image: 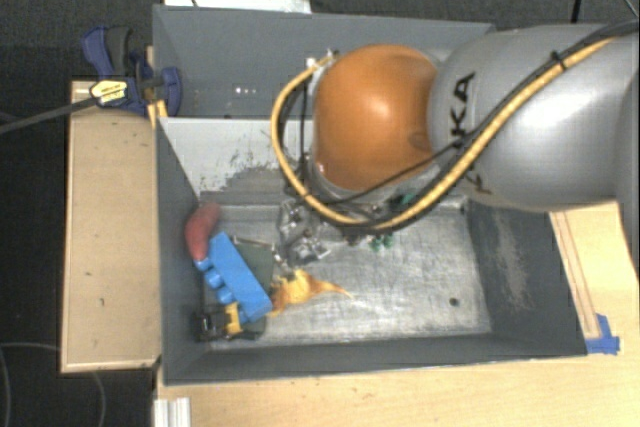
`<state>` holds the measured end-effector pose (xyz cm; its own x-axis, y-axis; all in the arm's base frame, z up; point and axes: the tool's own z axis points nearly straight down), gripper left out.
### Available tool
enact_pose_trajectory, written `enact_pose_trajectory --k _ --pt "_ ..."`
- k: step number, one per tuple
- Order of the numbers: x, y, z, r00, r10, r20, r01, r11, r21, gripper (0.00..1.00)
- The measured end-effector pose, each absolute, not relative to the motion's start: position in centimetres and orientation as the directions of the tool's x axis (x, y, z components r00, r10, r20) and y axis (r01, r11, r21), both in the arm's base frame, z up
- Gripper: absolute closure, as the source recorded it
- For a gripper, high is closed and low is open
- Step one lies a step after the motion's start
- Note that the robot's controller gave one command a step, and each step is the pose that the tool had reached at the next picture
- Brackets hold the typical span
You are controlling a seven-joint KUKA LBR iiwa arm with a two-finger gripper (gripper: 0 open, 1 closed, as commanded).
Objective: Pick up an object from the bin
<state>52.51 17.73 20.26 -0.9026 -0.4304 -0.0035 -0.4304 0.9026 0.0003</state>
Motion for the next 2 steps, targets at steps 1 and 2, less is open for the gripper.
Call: enact_pose_trajectory --k 1,2 --pt "52.5 17.72 20.25 -0.905 -0.426 -0.003 -0.426 0.905 0.001 1.0" --pt "52.5 17.72 20.25 -0.905 -0.426 -0.002 -0.426 0.905 0.001 1.0"
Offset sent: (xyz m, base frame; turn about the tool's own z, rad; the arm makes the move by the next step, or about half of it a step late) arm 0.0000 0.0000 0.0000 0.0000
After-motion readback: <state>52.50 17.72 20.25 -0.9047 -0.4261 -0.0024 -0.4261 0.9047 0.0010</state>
